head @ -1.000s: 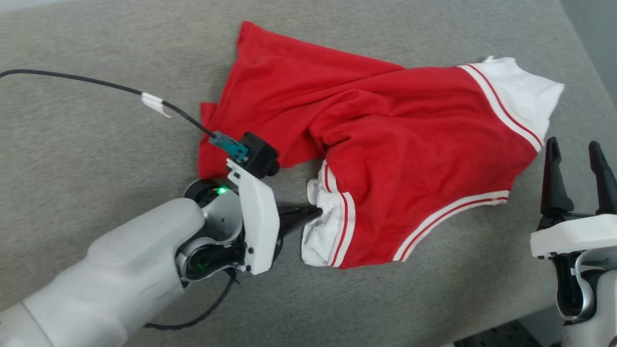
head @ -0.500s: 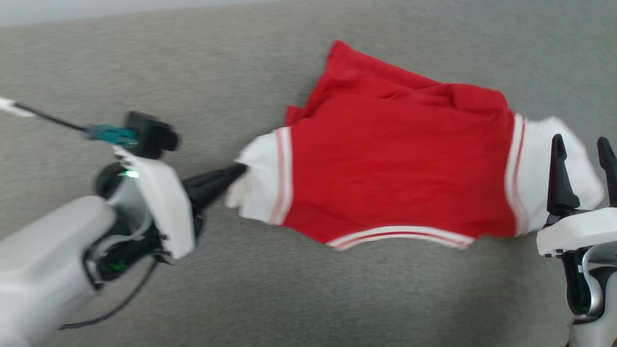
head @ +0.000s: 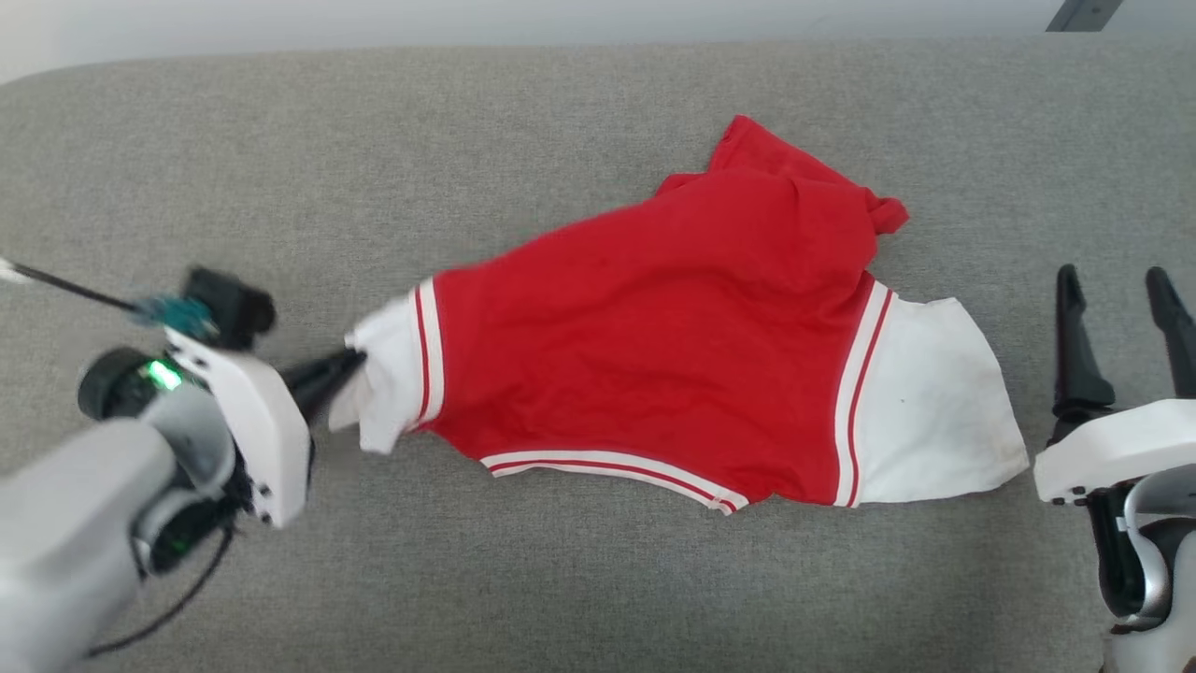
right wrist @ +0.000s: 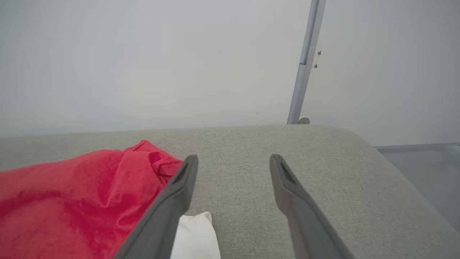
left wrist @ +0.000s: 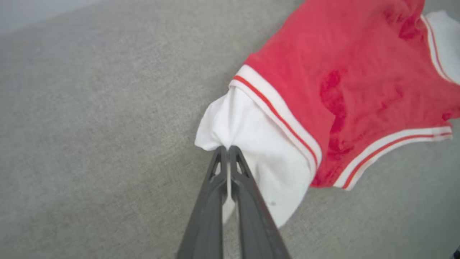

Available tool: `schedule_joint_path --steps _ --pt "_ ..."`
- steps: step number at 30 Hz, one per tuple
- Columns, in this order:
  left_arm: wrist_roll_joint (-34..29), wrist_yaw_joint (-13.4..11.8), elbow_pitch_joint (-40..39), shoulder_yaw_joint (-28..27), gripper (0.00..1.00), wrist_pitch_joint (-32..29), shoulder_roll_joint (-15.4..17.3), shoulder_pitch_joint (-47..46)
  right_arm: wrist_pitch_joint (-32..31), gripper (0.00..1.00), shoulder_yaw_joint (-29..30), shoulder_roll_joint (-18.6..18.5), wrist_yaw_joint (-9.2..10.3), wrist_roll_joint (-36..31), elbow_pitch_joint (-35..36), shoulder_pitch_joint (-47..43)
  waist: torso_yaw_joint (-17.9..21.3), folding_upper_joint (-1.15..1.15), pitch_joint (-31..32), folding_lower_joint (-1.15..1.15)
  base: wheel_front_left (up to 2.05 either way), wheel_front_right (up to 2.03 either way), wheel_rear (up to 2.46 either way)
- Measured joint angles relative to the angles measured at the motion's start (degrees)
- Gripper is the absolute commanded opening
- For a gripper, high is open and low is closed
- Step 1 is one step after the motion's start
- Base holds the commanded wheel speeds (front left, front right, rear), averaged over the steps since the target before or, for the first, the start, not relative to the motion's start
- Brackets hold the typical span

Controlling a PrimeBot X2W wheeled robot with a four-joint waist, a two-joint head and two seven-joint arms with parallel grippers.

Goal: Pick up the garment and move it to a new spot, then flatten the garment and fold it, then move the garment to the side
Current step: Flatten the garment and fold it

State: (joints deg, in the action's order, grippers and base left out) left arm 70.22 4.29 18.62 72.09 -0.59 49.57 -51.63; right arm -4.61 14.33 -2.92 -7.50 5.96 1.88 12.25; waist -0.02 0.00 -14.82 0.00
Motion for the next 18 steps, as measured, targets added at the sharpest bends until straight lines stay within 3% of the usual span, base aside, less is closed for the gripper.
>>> schedule_joint_path --steps 3,10,11,12,18 --pt "-3.37 -0.19 4.37 0.63 0.0 -0.33 -2.87 1.98 -0.53 1.0 -0.6 0.0 0.0 -0.01 -0.04 -0.07 0.37 0.0 0.25 0.0 0.0 0.0 0.0" --pt "-3.89 1.69 13.05 0.83 0.0 2.0 -8.7 4.0 -2.27 1.0 -1.47 -0.01 0.0 -0.51 -0.58 -0.98 1.07 0.0 0.64 0.0 0.0 0.0 0.0" --pt "-3.78 1.79 14.17 0.73 0.31 2.67 -9.07 3.99 -2.72 1.0 -1.72 -0.01 0.0 -0.67 -0.76 -1.16 1.05 0.0 0.71 0.0 0.0 0.0 0.0" --pt "-3.56 2.27 15.79 0.03 1.0 4.66 -9.56 3.97 -3.99 1.0 -2.57 -0.03 0.0 -1.16 -1.34 -1.25 0.88 0.0 0.85 0.0 0.0 0.0 0.0" --pt "-2.49 2.5 18.12 -3.19 1.0 12.83 -10.24 4.35 -10.77 1.0 -6.56 -3.83 0.0 -1.59 -4.6 -1.57 -0.79 0.0 1.7 0.0 0.0 0.0 0.0"
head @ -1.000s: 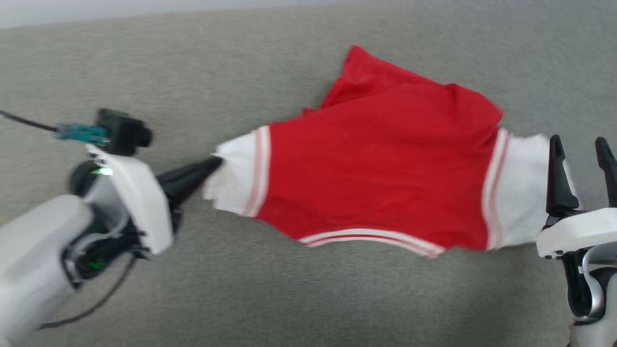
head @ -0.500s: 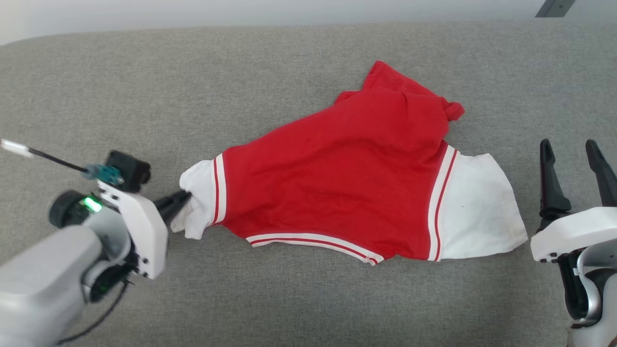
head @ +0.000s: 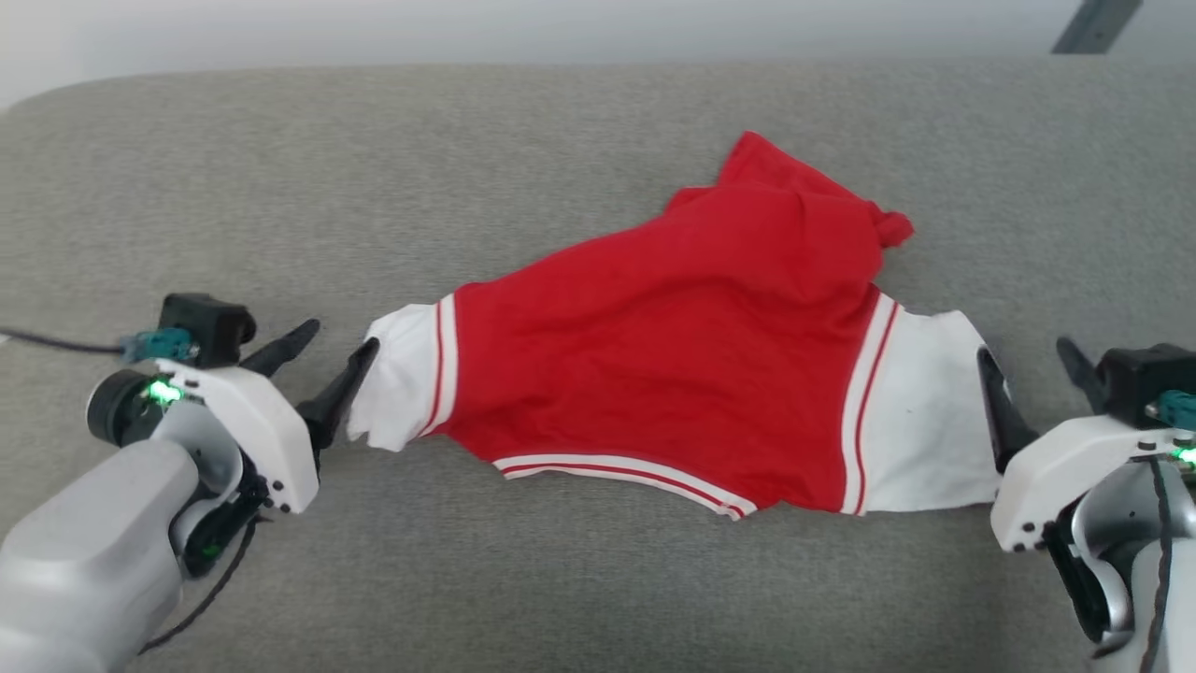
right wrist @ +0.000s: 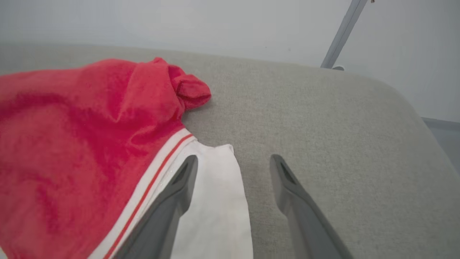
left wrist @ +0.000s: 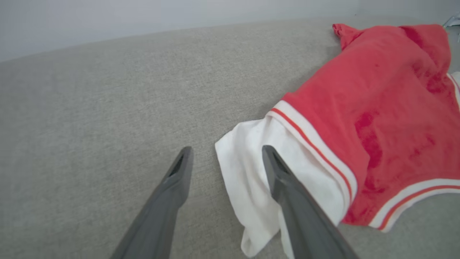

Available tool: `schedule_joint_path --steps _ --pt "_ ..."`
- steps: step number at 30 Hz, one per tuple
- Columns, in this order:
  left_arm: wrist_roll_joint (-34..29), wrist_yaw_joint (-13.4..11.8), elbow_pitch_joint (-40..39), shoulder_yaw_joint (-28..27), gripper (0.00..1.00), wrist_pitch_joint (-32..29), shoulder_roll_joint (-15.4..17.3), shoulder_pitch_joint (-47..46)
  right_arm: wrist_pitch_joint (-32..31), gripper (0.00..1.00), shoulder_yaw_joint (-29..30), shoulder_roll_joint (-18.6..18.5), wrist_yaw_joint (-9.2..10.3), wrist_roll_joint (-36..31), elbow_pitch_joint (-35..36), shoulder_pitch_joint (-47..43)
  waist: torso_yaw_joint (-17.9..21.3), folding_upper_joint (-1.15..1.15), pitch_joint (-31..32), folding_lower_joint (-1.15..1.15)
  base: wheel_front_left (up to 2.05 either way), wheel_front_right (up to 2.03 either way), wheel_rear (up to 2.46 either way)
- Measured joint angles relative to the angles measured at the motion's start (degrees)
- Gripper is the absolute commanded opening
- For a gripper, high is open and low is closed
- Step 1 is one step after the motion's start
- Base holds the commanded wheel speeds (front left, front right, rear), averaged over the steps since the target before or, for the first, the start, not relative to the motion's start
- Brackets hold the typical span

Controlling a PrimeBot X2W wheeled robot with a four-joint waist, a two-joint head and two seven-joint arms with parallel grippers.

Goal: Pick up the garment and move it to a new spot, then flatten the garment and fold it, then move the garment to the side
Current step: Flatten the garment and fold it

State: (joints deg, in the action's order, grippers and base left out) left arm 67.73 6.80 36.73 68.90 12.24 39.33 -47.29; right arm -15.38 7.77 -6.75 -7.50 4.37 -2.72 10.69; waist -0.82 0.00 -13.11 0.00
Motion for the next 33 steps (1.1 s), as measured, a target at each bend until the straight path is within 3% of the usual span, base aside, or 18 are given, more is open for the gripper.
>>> schedule_joint_path --steps 5,12,17,22,28,29,30,33 --pt "-0.62 -2.11 -0.3 -5.56 1.0 2.63 -1.92 5.06 -6.35 1.0 -2.49 -5.65 0.0 2.67 -2.99 -0.7 -2.77 0.0 0.94 0.0 0.0 0.0 0.0" --pt "-13.93 -6.32 -8.42 -28.95 1.0 2.7 -8.4 19.65 -16.48 1.0 -3.63 -12.57 0.0 7.51 -5.87 -1.12 -7.91 0.0 1.86 0.0 0.0 0.0 0.0" --pt "-26.86 -6.19 -14.17 -42.79 1.0 2.72 -14.45 28.8 -22.68 1.0 -0.76 -15.12 0.0 9.54 -6.62 -0.95 -11.46 0.0 2.04 0.0 0.0 0.0 0.0" --pt "-37.19 -4.14 -17.59 -53.7 1.0 2.72 -20.57 35.62 -27.48 1.0 1.74 -16.04 0.0 10.17 -6.37 -1.6 -14.24 0.0 1.63 0.0 0.0 0.0 0.0" --pt "-43.37 -0.75 -17.59 -61.08 1.0 2.72 -26.43 39.42 -29.58 0.99 2.52 -15.63 0.01 10.17 -7.0 -1.81 -15.74 0.0 0.8 0.0 0.0 0.0 0.0" --pt "-44.02 -0.56 -17.48 -61.89 1.0 2.72 -27.1 39.45 -29.56 0.42 2.74 -15.41 0.0 10.22 -7.17 -1.76 -15.86 0.0 0.7 0.0 0.0 0.0 0.0" --pt "-44.53 -0.18 -17.42 -62.61 1.0 2.72 -27.71 39.45 -29.47 0.0 3.28 -15.04 0.0 10.29 -7.44 -1.58 -15.93 0.0 0.6 0.0 0.0 0.0 0.0" --pt "-45.97 0.32 -17.48 -64.62 1.0 2.72 -28.91 39.6 -28.04 0.0 6.12 -14.0 -0.02 8.92 -8.26 -0.64 -15.77 0.0 0.44 0.0 0.0 0.0 0.0"
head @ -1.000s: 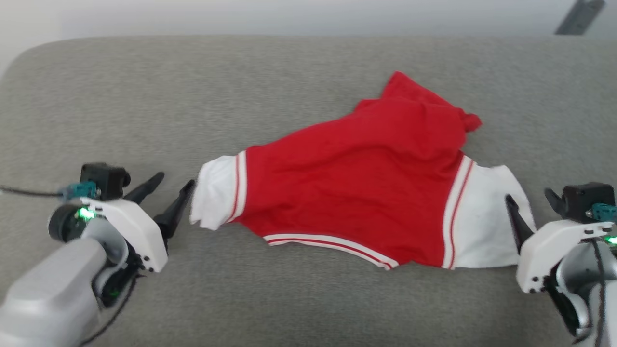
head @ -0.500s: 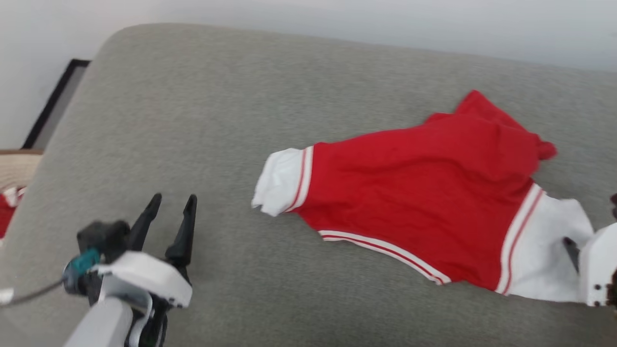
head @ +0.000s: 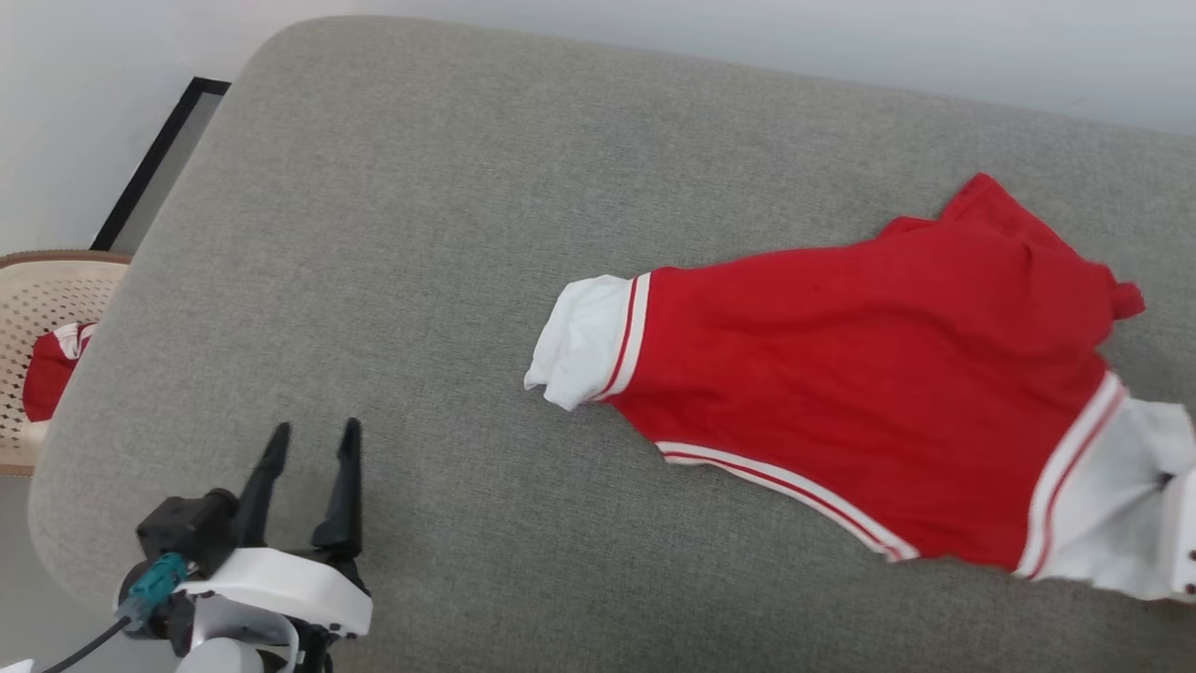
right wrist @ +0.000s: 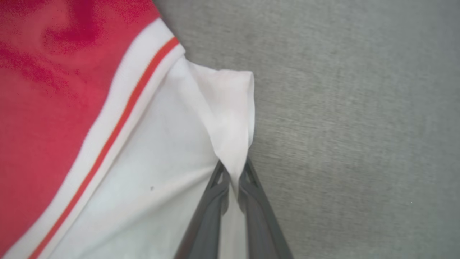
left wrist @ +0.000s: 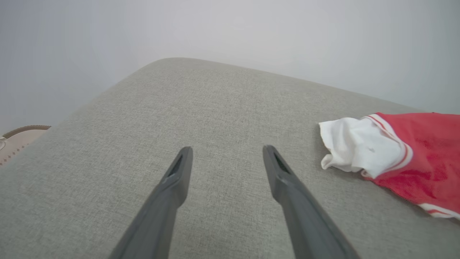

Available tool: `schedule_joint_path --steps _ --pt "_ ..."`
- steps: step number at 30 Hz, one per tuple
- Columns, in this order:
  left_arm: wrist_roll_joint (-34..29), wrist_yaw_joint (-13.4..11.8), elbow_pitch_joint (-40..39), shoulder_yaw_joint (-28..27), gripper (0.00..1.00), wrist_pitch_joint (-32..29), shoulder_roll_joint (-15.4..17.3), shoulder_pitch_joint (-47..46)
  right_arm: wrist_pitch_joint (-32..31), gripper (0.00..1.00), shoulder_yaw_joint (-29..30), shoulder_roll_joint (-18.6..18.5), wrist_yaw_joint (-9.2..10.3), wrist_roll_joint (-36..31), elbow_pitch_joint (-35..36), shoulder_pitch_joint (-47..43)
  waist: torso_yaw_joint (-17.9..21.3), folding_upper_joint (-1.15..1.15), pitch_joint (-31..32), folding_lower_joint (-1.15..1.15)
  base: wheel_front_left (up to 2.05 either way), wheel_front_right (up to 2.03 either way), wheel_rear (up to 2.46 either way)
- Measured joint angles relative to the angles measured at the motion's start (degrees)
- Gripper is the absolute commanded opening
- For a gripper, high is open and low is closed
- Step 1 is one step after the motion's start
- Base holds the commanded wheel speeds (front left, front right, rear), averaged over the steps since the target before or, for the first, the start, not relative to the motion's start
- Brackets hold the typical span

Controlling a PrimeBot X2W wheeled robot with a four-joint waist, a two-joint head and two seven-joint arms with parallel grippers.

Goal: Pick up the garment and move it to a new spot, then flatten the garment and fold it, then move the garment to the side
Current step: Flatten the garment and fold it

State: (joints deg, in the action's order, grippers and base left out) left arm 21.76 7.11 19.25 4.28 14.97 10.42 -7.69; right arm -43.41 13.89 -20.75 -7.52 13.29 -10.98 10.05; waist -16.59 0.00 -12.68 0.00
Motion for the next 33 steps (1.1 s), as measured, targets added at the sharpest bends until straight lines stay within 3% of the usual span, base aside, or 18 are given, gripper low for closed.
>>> schedule_joint_path --steps 7,13,14,15,16,19,22,27,28,33 --pt "-0.9 0.22 -0.69 -1.38 1.0 0.0 -0.77 0.03 2.16 0.0 6.95 -0.14 0.01 -3.78 0.03 0.12 1.41 0.0 -0.02 0.0 0.0 0.0 0.0" --pt "-0.49 0.29 -1.34 -0.68 1.0 0.0 -0.36 0.07 2.88 0.0 8.7 1.03 0.01 -5.0 1.05 -0.17 2.86 0.0 -0.12 0.0 0.0 0.0 0.0" --pt "-0.43 0.29 -1.45 -0.63 1.0 0.0 -0.16 0.09 3.38 0.14 8.64 1.45 0.01 -5.08 1.12 -0.14 3.13 0.0 -0.2 0.0 0.0 0.0 0.0" --pt "-0.35 0.29 -1.51 -0.43 1.0 0.0 0.11 0.08 3.92 0.51 8.6 2.01 0.01 -5.09 1.13 -0.11 3.37 0.0 -0.27 0.0 0.0 0.0 0.0" --pt "-0.3 0.29 -1.56 -0.08 1.0 0.0 0.4 0.08 4.65 1.0 8.6 2.47 0.01 -5.28 1.14 -0.11 3.57 0.0 -0.31 0.0 0.0 0.0 0.0" --pt "0.14 0.29 -2.25 1.71 1.0 0.0 1.79 -0.24 8.44 1.0 9.28 3.63 0.02 -6.34 2.16 0.38 4.2 0.0 -0.24 0.0 0.0 0.0 0.0" --pt "0.12 0.3 -3.7 5.19 1.0 0.0 6.04 -1.66 12.81 1.0 9.87 5.17 0.02 -6.99 4.61 0.72 4.87 0.0 0.01 0.0 0.0 0.0 0.0" --pt "1.22 0.38 -7.49 16.28 1.0 0.0 17.62 -6.98 20.82 1.0 9.01 7.68 0.02 -7.83 10.23 0.8 6.52 0.0 0.48 0.0 0.0 0.0 0.0" --pt "1.22 0.38 -7.49 16.28 1.0 0.0 17.62 -6.98 20.82 1.0 9.01 7.68 0.02 -7.83 10.23 0.8 6.52 0.0 0.48 0.0 0.0 0.0 0.0" --pt "7.69 0.4 -11.52 35.07 1.0 -3.15 31.44 -15.19 25.36 1.0 5.57 11.49 0.02 -7.75 14.29 -0.46 9.04 0.0 0.69 0.0 0.0 0.0 0.0"
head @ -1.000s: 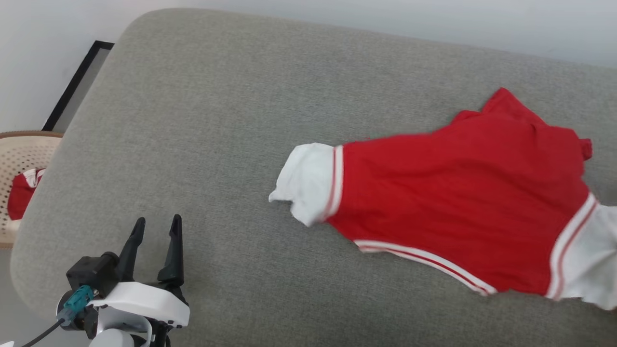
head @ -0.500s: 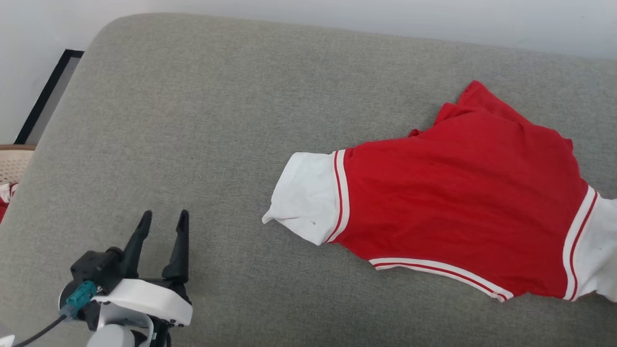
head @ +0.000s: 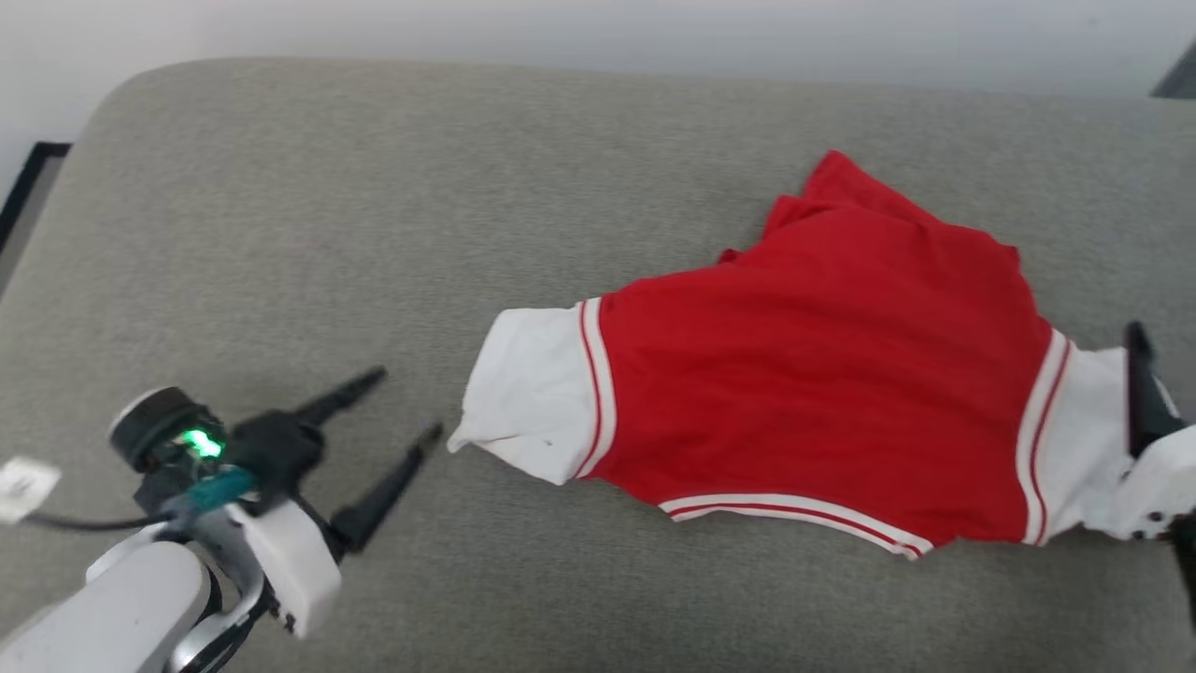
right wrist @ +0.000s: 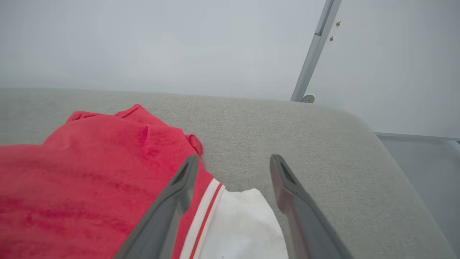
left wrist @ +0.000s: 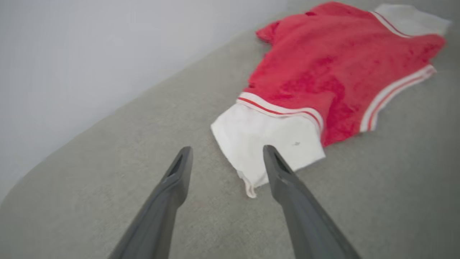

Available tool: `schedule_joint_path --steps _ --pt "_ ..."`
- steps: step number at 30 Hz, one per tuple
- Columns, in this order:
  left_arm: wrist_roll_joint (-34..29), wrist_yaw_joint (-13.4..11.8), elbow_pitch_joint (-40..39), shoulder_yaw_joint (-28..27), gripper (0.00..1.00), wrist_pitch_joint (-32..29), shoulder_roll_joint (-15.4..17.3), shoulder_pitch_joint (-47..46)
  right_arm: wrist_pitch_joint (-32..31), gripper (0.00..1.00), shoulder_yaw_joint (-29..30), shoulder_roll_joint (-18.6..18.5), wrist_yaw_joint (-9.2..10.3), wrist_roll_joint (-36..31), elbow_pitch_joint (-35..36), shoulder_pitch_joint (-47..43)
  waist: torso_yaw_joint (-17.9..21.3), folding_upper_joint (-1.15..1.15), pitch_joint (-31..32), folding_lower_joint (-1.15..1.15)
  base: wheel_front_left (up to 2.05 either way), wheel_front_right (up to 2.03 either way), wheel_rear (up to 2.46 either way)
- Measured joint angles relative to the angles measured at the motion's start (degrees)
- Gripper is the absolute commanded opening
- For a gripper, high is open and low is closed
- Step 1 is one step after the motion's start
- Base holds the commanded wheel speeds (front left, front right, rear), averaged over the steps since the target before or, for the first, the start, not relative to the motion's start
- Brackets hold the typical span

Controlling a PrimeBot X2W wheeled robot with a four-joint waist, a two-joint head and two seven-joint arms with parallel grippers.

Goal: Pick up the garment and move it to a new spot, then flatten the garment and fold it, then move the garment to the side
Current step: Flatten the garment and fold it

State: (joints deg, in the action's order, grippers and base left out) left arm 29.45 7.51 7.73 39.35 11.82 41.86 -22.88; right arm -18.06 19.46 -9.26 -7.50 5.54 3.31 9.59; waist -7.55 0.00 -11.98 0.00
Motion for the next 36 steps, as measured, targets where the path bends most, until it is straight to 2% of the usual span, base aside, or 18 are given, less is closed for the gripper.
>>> schedule_joint_path --steps 2,4,7,8,12,18,24,25,26,27,31,36 --pt "2.72 0.01 -2.11 9.06 1.0 -3.54 4.9 -4.47 0.56 1.0 -1.59 1.18 0.0 0.14 1.11 -0.62 1.22 0.0 -0.18 0.0 0.0 0.0 0.0" --pt "6.19 0.01 -4.27 17.95 1.0 -7.38 8.31 -9.43 1.01 1.0 -2.91 1.88 0.0 0.2 1.85 -1.1 2.47 0.0 -0.56 0.0 0.0 0.0 0.0" --pt "9.77 0.04 -6.13 29.85 1.0 -11.32 11.37 -16.56 1.43 1.0 -3.69 2.52 0.0 0.51 2.34 -1.24 4.4 0.0 -1.39 0.0 0.0 0.0 0.0" --pt "10.68 0.05 -6.31 32.11 1.0 -12.04 11.87 -18.24 1.46 1.0 -3.83 2.72 0.0 0.45 2.52 -1.36 5.03 0.0 -1.74 0.0 0.0 0.0 0.0" --pt "12.59 0.05 -4.9 33.78 1.0 -14.07 12.49 -22.09 2.04 1.0 -4.12 3.3 0.0 0.34 2.89 -1.34 7.47 0.0 -3.39 0.0 0.0 0.0 0.0" --pt "12.26 0.04 -3.04 34.11 1.0 -15.44 11.98 -19.97 2.71 1.0 -4.8 4.19 0.0 0.33 3.11 -1.05 10.6 0.0 -5.92 0.0 0.0 0.0 0.0" --pt "11.69 0.08 3.27 33.84 1.0 -12.23 10.78 -20.87 2.9 1.0 -5.97 4.95 0.0 0.0 3.24 -0.67 12.59 0.0 -8.34 0.0 0.0 0.0 0.0" --pt "11.69 0.12 3.88 33.76 0.87 -12.01 10.5 -21.03 2.32 1.0 -6.41 5.0 0.0 0.01 3.16 -0.66 12.73 0.0 -8.61 0.0 0.0 0.0 0.0" --pt "11.7 0.14 4.32 33.75 0.41 -11.73 10.28 -21.14 1.79 1.0 -6.97 5.06 0.0 0.02 3.01 -0.66 12.85 0.0 -8.85 0.0 0.0 0.0 0.0" --pt "12.03 0.2 4.72 33.68 0.0 -11.63 10.11 -21.22 1.08 1.0 -7.67 5.09 0.0 0.07 2.77 -0.67 12.95 0.0 -9.03 0.0 0.0 0.0 0.0" --pt "12.71 0.1 5.61 33.4 0.0 -11.01 9.29 -21.81 -3.68 1.0 -10.42 3.58 0.0 1.14 2.29 -0.85 13.03 0.0 -9.49 0.0 0.0 0.0 0.0" --pt "12.56 0.05 6.01 33.41 0.0 -10.45 8.2 -22.08 -14.82 1.0 -14.79 -1.51 0.0 4.44 2.76 -2.25 12.22 0.0 -9.68 0.0 0.0 0.0 0.0"
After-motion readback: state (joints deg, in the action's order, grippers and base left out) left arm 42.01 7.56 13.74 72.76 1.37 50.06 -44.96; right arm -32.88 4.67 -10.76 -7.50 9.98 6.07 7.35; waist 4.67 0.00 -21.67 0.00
